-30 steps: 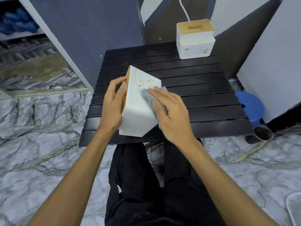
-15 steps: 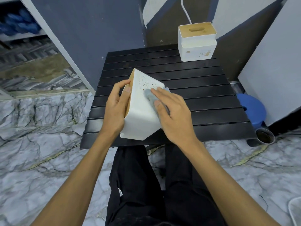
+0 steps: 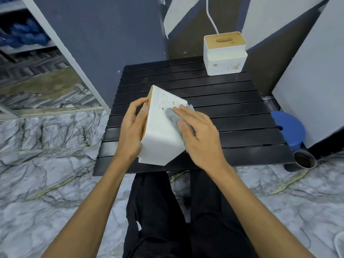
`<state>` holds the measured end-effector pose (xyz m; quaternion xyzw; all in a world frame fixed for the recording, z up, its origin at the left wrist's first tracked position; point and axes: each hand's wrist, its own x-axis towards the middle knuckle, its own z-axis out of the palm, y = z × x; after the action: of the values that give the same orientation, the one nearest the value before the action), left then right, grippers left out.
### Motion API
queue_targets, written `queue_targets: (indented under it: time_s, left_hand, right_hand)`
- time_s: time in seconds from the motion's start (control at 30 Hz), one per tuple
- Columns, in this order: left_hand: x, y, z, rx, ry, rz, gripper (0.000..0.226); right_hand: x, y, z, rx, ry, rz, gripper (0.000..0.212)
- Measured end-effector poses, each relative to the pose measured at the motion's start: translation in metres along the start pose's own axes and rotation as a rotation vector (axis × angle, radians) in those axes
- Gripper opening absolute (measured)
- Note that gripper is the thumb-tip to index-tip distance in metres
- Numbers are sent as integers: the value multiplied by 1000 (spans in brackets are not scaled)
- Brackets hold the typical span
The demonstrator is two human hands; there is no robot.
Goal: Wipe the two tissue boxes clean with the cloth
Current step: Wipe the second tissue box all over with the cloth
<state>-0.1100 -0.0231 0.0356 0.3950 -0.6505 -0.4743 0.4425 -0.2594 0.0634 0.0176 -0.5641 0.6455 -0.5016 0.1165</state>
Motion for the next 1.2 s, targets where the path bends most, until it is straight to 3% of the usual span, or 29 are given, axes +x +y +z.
queue_targets:
  time_s: [0.1,0.3,0.5,0.73,1.0,1.2]
  left_hand:
    - [1,0,0,-6,0,5,36]
    - [1,0,0,1,-14,17,28]
    - [1,0,2,18,-41,-2,30]
    - [1,1,-2,4,-50,-6,32]
    - [-2,1,-2,18,-13,0,28]
    - [0,-1,-3,16,-34,8,30]
  right_hand:
    - [-21,-7,1,-18,9,50,35]
    - [-19,-20,9,-160,-47,-120,36]
    - [-8,-9,5,-62,2,44,37]
    - [-27,-36,15,-197,-12,-168,36]
    - [0,-19,13,-165,-42,-36,38]
    - [-20,-40,15,-227,-25,-171,35]
